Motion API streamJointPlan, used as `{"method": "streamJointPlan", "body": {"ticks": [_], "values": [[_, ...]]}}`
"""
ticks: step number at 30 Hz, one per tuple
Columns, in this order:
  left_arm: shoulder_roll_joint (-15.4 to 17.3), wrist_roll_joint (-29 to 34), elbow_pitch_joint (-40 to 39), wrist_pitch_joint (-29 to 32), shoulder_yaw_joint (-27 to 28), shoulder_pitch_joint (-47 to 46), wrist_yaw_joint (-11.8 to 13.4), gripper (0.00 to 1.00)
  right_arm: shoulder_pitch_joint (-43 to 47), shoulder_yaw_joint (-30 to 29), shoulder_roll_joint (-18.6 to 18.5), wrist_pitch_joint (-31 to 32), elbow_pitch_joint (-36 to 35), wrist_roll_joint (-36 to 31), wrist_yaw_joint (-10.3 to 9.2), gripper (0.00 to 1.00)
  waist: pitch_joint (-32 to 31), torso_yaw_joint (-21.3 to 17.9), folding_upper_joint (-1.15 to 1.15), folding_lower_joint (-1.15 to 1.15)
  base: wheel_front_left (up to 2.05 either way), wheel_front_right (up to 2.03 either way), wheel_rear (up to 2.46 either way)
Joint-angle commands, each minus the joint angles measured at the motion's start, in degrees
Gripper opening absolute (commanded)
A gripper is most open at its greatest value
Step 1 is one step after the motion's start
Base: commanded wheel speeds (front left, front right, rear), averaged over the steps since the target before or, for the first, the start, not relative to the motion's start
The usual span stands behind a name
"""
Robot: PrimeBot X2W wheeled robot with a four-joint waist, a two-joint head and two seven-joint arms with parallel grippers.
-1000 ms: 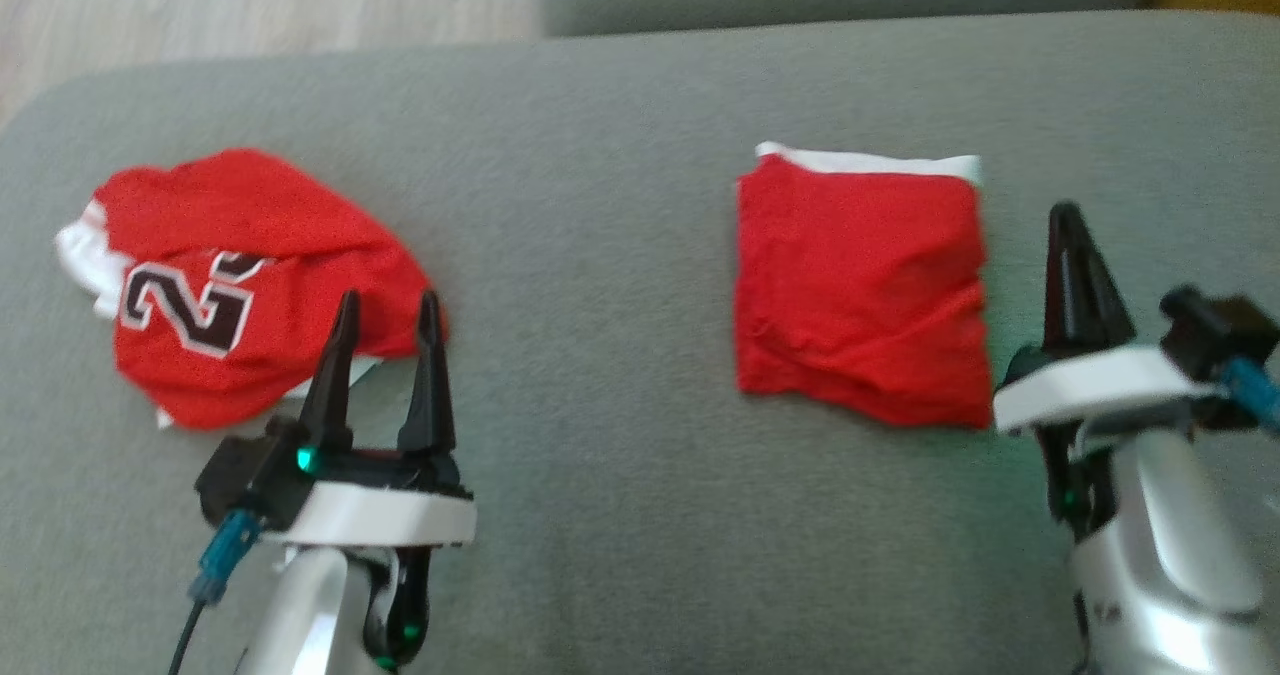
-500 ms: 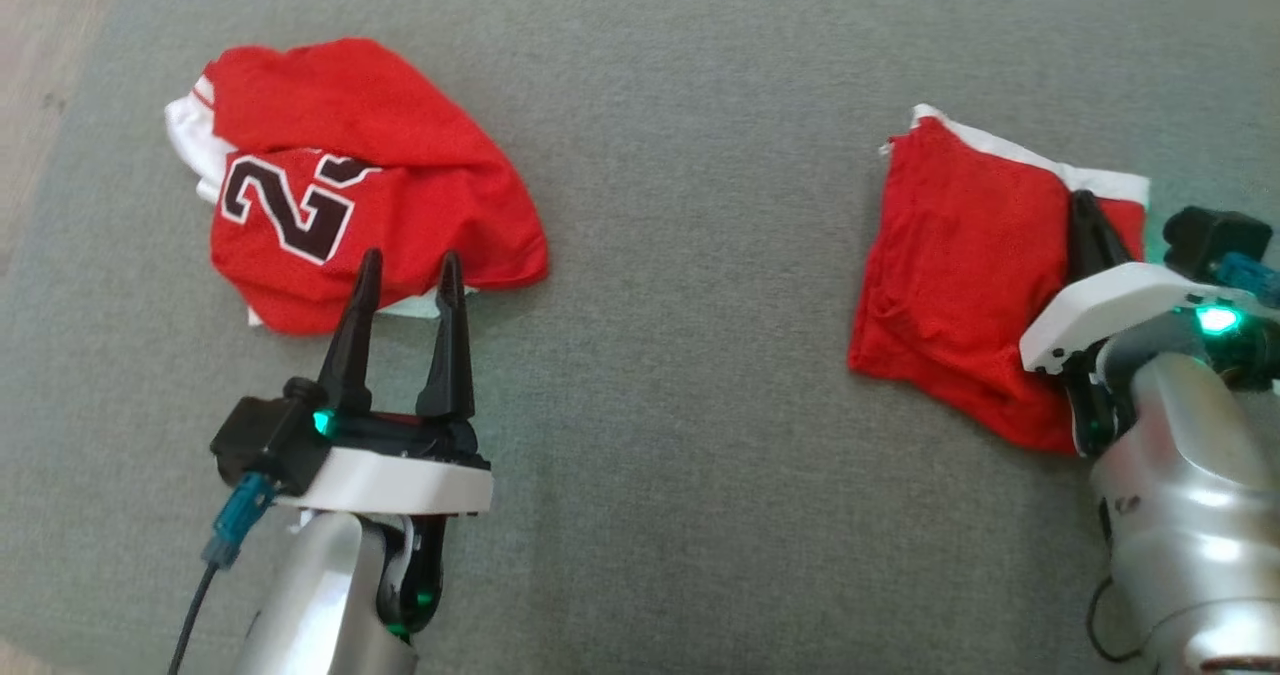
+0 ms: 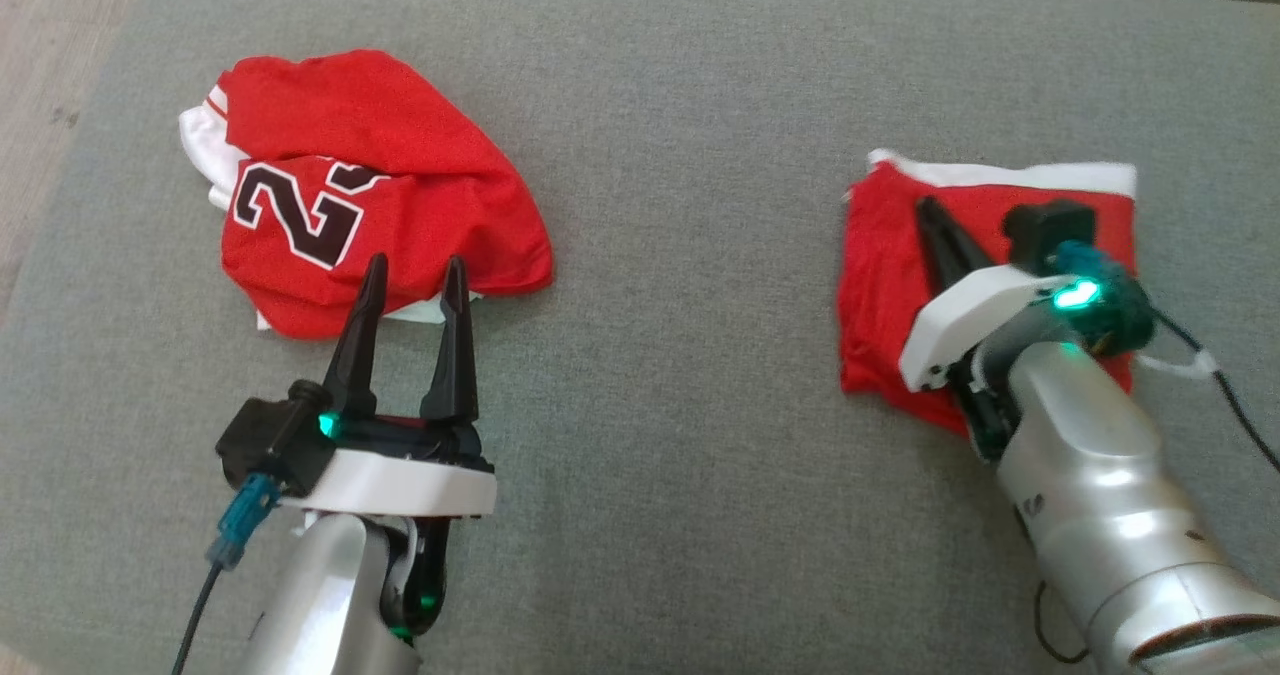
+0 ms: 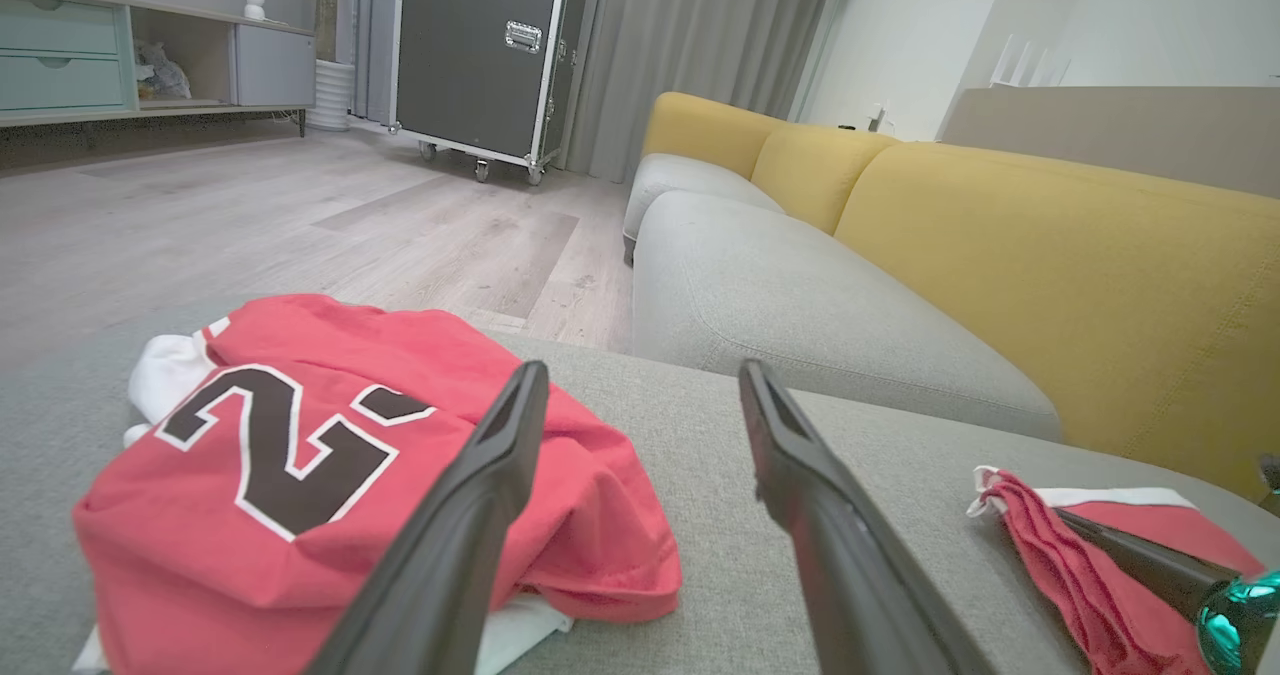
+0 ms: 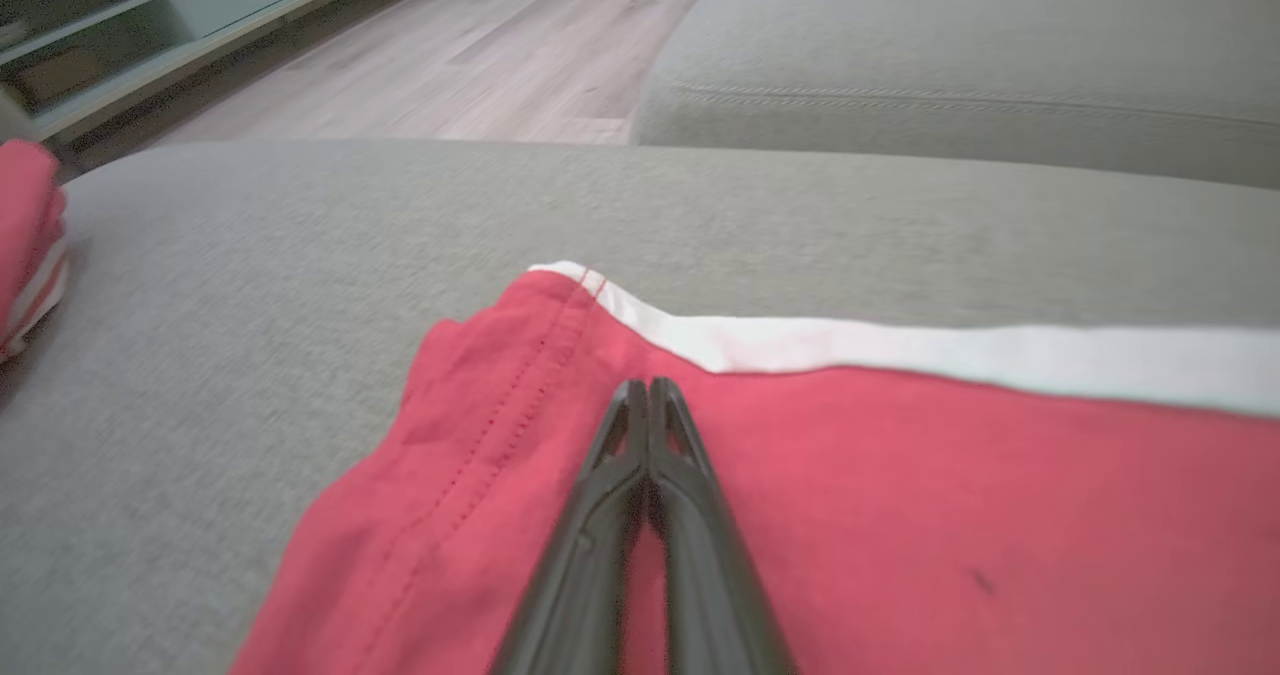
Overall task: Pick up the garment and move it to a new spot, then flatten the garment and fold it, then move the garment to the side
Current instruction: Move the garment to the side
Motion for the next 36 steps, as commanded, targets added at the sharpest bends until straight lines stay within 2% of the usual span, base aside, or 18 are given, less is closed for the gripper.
{"method": "streamJointPlan", "body": {"ticks": [1,8,13,17,21,26,27,28,29,36], "values": [[0.44,-0.24,-1.69,-0.37,1.64,-1.30,0.20,1.00,-0.28,2.81,1.26,0.19,-0.71,1.02,-0.04,0.00,-0.14,-0.13,0.00,0.00,0.00,0.00,0.00],[0.44,0.24,-1.68,-0.37,2.80,-0.59,0.24,1.00,-0.63,8.81,1.27,-1.08,-0.94,6.23,-0.04,0.00,-2.35,-2.28,0.00,0.00,0.00,0.00,0.00],[0.44,0.77,-2.23,-0.37,4.11,0.26,0.19,1.00,-0.56,7.23,1.27,-2.04,-3.47,7.47,-0.04,0.00,-4.19,-4.63,0.00,0.00,0.00,0.00,0.00],[0.44,1.29,-2.90,-0.37,5.46,1.31,0.15,1.00,1.93,1.92,0.15,-2.14,-12.27,6.56,-0.04,0.00,-6.09,-7.40,0.00,0.00,0.00,0.00,0.00],[0.44,1.59,-3.38,-0.37,6.62,2.65,0.25,1.00,7.33,-1.67,-1.32,-2.15,-21.96,2.15,-0.04,0.00,-8.09,-10.27,0.00,0.00,0.00,0.00,0.00],[0.44,1.82,-3.50,-0.37,8.35,4.35,0.53,1.00,14.58,-6.21,-1.03,-2.16,-30.22,-1.87,-0.04,0.00,-9.81,-13.36,0.00,0.00,0.00,0.00,0.00],[0.44,1.92,-3.47,-0.37,8.56,4.68,0.47,1.00,15.97,-7.20,-0.82,-2.16,-31.43,-2.27,-0.04,0.10,-10.05,-13.80,0.00,0.00,0.00,0.00,0.00],[0.44,2.07,-3.43,-0.37,8.62,5.02,0.42,1.00,17.45,-8.12,-0.55,-2.16,-32.62,-2.52,-0.04,0.87,-10.30,-14.15,0.00,0.00,0.00,0.00,0.00],[0.44,2.24,-3.35,-0.37,8.62,5.35,0.38,1.00,19.02,-8.47,-0.28,-2.16,-33.55,-2.75,-0.04,1.00,-10.54,-14.44,0.00,0.00,0.00,0.00,0.00],[0.44,2.40,-3.12,-0.37,8.84,7.18,0.37,1.00,28.00,-10.86,1.08,-2.17,-39.98,-4.04,-0.04,1.00,-11.13,-15.86,0.00,0.00,0.00,0.00,0.00]]}}
